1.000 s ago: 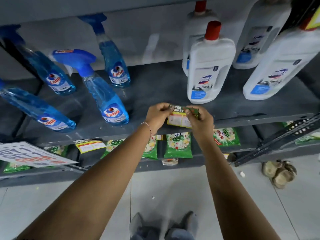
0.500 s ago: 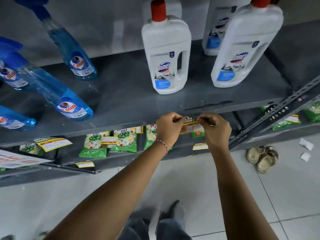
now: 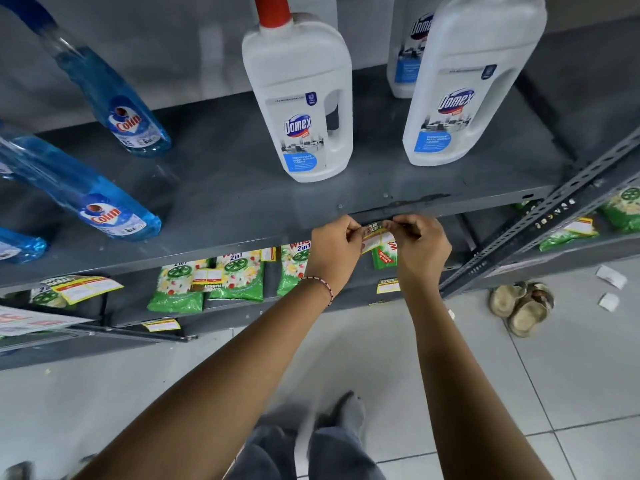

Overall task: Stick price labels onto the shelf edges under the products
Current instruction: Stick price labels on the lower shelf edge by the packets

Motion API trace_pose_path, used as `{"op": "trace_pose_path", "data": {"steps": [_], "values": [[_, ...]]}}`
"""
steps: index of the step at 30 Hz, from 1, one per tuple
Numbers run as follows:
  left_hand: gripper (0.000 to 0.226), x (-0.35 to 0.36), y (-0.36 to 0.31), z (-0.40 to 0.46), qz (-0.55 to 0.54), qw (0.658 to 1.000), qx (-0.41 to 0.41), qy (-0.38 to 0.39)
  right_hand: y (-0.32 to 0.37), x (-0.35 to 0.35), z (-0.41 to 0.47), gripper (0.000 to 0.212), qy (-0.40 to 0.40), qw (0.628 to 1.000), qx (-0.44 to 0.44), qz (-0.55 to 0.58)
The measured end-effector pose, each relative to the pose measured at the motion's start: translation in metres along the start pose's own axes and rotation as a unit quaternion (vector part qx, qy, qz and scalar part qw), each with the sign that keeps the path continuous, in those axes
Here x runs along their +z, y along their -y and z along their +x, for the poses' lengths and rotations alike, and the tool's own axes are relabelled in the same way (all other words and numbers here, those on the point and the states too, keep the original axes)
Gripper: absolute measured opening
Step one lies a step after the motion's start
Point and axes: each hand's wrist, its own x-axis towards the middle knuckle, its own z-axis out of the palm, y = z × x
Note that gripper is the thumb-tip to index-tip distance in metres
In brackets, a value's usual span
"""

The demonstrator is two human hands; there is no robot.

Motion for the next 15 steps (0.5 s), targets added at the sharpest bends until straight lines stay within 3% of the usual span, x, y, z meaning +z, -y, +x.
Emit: {"op": "trace_pose_path", "data": {"steps": [15], "values": [[0.014, 0.0022, 0.0091, -0.0018, 0.027, 0.997, 0.053, -0.039, -0.0076, 0.0074, -0.0022, 0.011, -0.027, 0.999, -0.024, 0.007]]}}
